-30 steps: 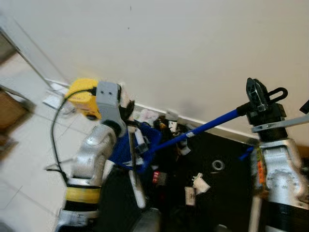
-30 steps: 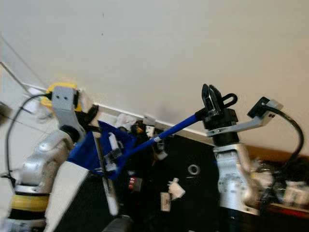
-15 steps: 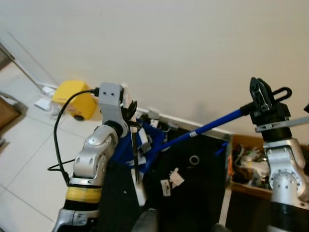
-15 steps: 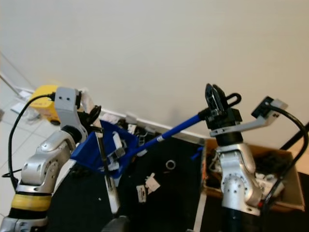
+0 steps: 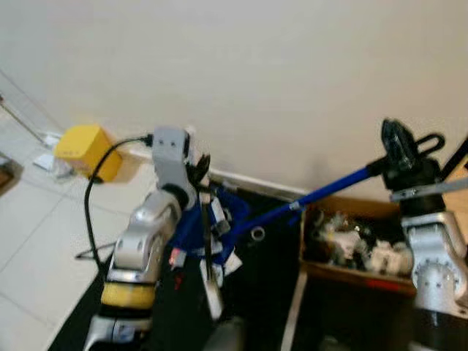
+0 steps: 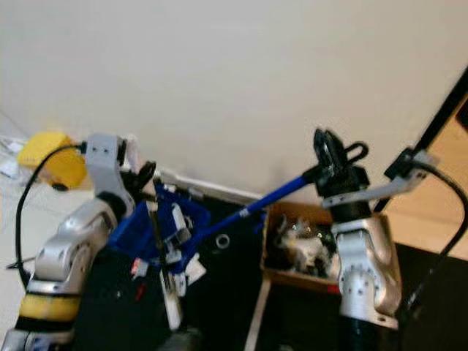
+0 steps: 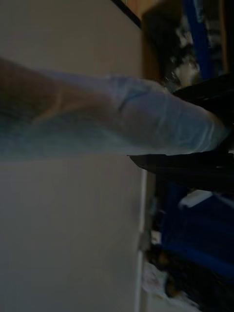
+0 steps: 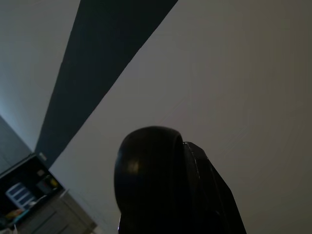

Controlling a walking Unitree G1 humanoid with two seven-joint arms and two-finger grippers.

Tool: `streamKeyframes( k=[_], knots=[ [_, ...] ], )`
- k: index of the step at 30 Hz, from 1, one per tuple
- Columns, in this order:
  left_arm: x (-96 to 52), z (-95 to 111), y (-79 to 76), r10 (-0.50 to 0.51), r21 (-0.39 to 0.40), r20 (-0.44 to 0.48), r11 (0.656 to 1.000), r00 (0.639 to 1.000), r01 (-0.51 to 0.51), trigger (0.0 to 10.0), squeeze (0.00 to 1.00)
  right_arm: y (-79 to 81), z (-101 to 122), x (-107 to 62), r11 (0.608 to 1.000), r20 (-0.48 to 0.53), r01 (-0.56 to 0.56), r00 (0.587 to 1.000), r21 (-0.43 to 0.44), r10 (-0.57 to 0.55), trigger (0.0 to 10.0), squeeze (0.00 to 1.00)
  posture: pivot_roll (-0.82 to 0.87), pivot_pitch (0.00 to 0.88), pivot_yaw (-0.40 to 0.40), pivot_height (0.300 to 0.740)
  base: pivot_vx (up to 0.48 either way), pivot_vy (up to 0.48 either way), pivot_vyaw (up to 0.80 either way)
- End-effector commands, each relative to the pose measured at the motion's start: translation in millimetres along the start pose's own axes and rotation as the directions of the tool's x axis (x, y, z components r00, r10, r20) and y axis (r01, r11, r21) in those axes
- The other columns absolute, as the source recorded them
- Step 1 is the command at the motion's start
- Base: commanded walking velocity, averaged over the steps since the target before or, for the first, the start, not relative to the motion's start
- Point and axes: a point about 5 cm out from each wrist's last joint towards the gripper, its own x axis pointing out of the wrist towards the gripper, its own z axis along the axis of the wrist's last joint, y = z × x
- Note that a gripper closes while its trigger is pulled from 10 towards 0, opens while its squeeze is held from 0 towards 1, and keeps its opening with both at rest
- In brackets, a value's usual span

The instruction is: Sweep floor

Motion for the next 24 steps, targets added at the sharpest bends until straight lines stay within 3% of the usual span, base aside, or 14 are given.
streamKeyframes(
  k=[1,18,24],
  knots=[
    [-3.8,0.5,4.4,0.015,0.007,0.01,1.0,1.0,-0.015,10.0,0.0,9.2,2.6,3.2,0.999,0.041,-0.042,0.998,0.035,0.04,10.0,0.0,0.09,0.1,0.118,0.74,0.0,-0.45,0.0],
    [-3.3,0.3,5.5,0.028,0.013,0.008,1.0,1.0,-0.028,10.0,0.0,9.7,3.4,3.3,0.998,0.039,-0.044,0.998,0.033,0.042,10.0,0.0,0.09,0.104,0.114,0.74,0.0,-0.435,0.0],
    [-3.2,0.1,6.3,0.038,0.009,0.012,0.999,0.999,-0.038,10.0,0.0,9.8,3.0,3.5,0.998,0.037,-0.044,0.998,0.035,0.043,10.0,0.0,0.09,0.105,0.114,0.74,0.0,0.0,0.0]
  ],
)
